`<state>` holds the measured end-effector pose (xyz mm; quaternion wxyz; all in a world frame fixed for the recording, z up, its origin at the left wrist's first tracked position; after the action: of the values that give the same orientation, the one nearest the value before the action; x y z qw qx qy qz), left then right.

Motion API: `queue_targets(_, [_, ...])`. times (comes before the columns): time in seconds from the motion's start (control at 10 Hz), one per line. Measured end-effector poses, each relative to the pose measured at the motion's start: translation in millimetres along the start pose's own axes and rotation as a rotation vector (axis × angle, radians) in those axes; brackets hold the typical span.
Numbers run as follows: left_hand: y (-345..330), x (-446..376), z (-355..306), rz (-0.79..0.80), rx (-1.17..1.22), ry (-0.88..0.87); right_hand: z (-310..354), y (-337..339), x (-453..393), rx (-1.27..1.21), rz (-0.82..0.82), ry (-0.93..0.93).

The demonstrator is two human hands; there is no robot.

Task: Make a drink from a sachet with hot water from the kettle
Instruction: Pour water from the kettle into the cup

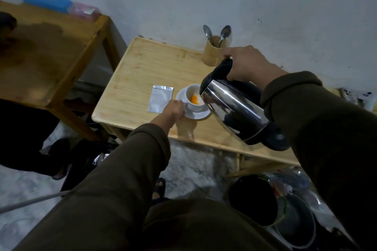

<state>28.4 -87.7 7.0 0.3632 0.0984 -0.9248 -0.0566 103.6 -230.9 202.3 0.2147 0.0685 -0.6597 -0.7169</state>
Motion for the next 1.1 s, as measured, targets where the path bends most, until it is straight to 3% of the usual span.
queue_targets(0.1, [4.7, -3.7, 1.1, -0.012, -0.199, -0.057, 10.5, 1.7, -9.1, 0.064, 0.015, 0.017])
queue_targets(0.3, [8.2, -6.3, -2.2, 0.023, -0.362, -0.125, 27.8, 5.3, -19.4, 0.157, 0.049, 0.049])
queue_targets(0.4, [4.9, -12.9, -1.3, 0.029, 0.037, -0.002, 34.7, 8.7, -23.2, 0.204, 0.061, 0.068])
queue_targets(0.5, [4.1, -16.7, 0.3, 0.092, -0.015, 0.000, 40.2, 11.5, -27.5, 0.245, 0.080, 0.080])
queue_targets(1.1, [6.5, -24.7, 3.0, 0.125, -0.010, 0.029, 56.0, 21.6, -40.3, 0.386, 0.122, 0.156])
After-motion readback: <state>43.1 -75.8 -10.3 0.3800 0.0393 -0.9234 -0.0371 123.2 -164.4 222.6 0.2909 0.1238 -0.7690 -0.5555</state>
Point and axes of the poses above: each hand's wrist, its own x-axis away from the middle knuckle, its own y-axis out of the back of the hand, z = x × y, the point moved 3 cm from there along -x, towards the middle knuckle, and after that the axes turned 5 degrees about -x, right-handed, at the moved point
